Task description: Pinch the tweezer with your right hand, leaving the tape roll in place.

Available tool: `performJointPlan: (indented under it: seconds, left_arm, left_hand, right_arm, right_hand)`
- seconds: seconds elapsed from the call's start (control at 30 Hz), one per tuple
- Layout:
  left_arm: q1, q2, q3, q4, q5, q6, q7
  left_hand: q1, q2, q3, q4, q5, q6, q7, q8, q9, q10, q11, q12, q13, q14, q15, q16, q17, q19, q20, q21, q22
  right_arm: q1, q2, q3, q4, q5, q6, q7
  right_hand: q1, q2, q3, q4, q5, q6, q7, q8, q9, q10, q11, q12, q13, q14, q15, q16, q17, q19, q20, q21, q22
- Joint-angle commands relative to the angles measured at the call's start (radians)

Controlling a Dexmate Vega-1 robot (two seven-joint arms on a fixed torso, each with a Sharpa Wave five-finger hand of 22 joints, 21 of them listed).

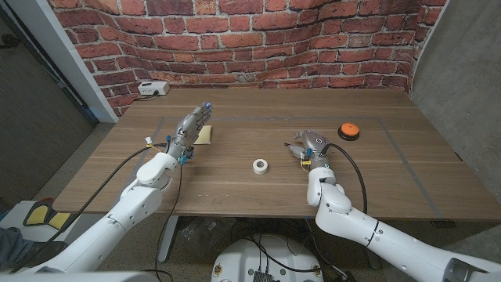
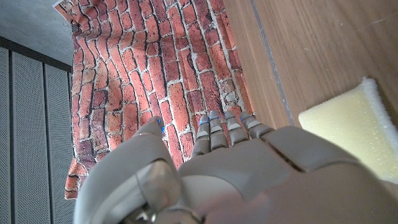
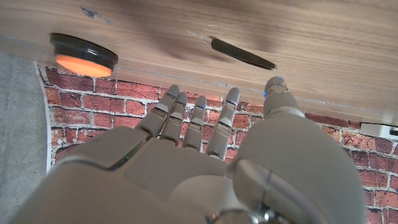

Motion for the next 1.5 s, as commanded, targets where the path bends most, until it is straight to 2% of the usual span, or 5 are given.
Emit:
performJointPlan:
  seconds: [0.03, 0.5, 0.7, 0.93, 1.5]
  left_arm:
    - [-0.006, -0.004, -0.001, 0.013, -0.006, 0.000, -0.007]
    - [-0.014, -0.004, 0.002, 0.018, -0.006, 0.002, -0.014]
    - [-0.020, 0.001, 0.005, 0.014, 0.001, 0.010, -0.014]
    - [-0.023, -0.001, 0.009, 0.015, -0.002, 0.017, -0.015]
    - [-0.016, -0.003, 0.010, 0.010, -0.002, 0.018, -0.007]
  left_hand:
    - [0.008, -0.002, 0.010, 0.000, -0.001, 0.004, -0.001, -0.002, 0.002, 0.002, -0.006, -0.001, 0.006, 0.002, -0.002, -0.002, 0.003, -0.008, -0.002, -0.001, 0.002]
    - [0.010, -0.003, 0.022, 0.001, -0.003, 0.004, -0.003, -0.003, 0.002, 0.001, -0.006, -0.002, 0.006, 0.003, -0.002, -0.001, 0.003, -0.007, -0.001, 0.000, 0.003]
    - [0.012, -0.005, 0.028, 0.002, -0.004, 0.005, -0.002, -0.004, 0.002, 0.002, -0.003, -0.002, 0.006, 0.004, -0.002, -0.001, 0.003, -0.005, 0.001, 0.001, 0.003]
    - [0.012, -0.006, 0.032, 0.003, -0.005, 0.007, 0.000, -0.003, 0.002, 0.003, -0.004, -0.001, 0.006, 0.003, -0.002, -0.001, 0.003, -0.005, 0.002, 0.002, 0.003]
    - [0.013, -0.010, 0.044, 0.005, -0.009, 0.007, -0.001, -0.004, 0.002, 0.001, -0.008, -0.003, 0.006, 0.003, -0.001, -0.001, 0.003, -0.007, 0.005, 0.002, 0.003]
  right_arm:
    - [0.034, 0.040, -0.042, 0.058, -0.008, -0.016, -0.037]
    - [0.062, 0.066, -0.067, 0.108, 0.003, -0.038, -0.050]
    - [0.062, 0.057, -0.066, 0.114, 0.015, -0.034, -0.056]
    - [0.072, 0.049, -0.067, 0.099, 0.035, -0.050, -0.028]
    - [0.077, 0.046, -0.079, 0.109, 0.055, -0.047, -0.046]
  right_hand:
    - [0.004, -0.011, -0.002, -0.002, 0.004, 0.014, -0.002, 0.006, 0.005, 0.014, 0.001, 0.005, 0.005, 0.015, -0.004, 0.007, 0.003, 0.018, 0.000, 0.007, 0.001]
    - [0.030, -0.002, 0.009, -0.011, 0.012, 0.040, -0.019, 0.012, 0.006, 0.037, -0.010, 0.010, 0.005, 0.040, -0.016, 0.006, 0.004, 0.037, -0.007, 0.010, 0.002]
    - [0.064, 0.007, 0.022, -0.018, 0.019, 0.078, -0.032, 0.021, 0.007, 0.065, -0.030, 0.016, 0.004, 0.078, -0.031, 0.006, 0.004, 0.082, -0.010, 0.022, 0.002]
    - [0.068, 0.008, 0.024, -0.017, 0.019, 0.092, -0.031, 0.024, 0.007, 0.074, -0.032, 0.018, 0.004, 0.084, -0.032, 0.004, 0.004, 0.086, -0.009, 0.022, 0.002]
    - [0.076, 0.012, 0.028, -0.016, 0.020, 0.118, -0.032, 0.031, 0.007, 0.089, -0.043, 0.020, 0.004, 0.097, -0.036, 0.003, 0.005, 0.094, -0.008, 0.022, 0.002]
